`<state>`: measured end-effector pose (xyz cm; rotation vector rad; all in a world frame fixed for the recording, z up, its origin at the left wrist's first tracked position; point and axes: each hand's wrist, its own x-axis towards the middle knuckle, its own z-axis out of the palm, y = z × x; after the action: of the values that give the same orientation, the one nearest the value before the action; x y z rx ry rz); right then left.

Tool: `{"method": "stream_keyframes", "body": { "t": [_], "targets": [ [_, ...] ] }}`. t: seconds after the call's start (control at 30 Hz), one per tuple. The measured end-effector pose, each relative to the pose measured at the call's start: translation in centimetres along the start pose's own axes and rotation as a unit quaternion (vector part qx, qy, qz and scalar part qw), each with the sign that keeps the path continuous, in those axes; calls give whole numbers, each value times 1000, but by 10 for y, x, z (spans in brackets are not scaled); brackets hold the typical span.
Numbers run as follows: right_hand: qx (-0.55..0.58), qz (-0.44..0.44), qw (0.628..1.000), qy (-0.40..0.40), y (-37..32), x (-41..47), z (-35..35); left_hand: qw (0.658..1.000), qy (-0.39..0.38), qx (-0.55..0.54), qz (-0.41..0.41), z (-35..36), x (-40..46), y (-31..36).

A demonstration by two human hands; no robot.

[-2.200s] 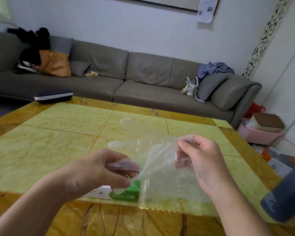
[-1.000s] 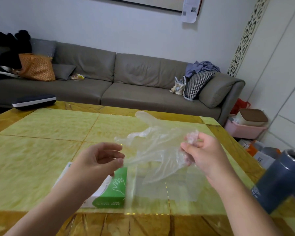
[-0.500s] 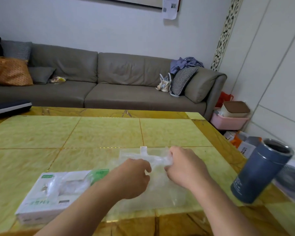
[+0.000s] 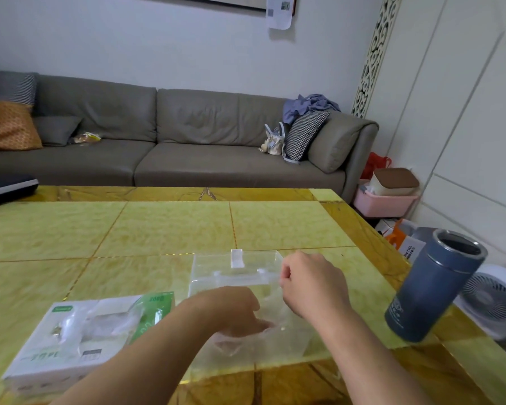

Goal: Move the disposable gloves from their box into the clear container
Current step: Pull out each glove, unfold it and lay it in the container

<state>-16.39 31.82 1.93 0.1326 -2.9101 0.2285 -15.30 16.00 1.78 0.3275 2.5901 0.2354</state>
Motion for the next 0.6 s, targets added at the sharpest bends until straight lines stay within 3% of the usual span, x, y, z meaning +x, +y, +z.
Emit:
{"method": "stream_keyframes", "body": {
  "t": [0.2, 0.3, 0.43, 0.6],
  "targets": [
    [147, -23, 989, 7, -18, -10, -24, 997, 30, -71, -6, 12, 13, -6],
    [224, 5, 970, -97, -33, -12, -22, 996, 68, -57, 13, 15, 13, -5],
    [89, 9, 957, -274, -38, -12, 0, 996, 55, -58, 29, 15, 11, -9],
    [21, 17, 934, -356, -40, -8, 8, 998, -60, -31, -11, 1, 2, -21]
  ]
}}
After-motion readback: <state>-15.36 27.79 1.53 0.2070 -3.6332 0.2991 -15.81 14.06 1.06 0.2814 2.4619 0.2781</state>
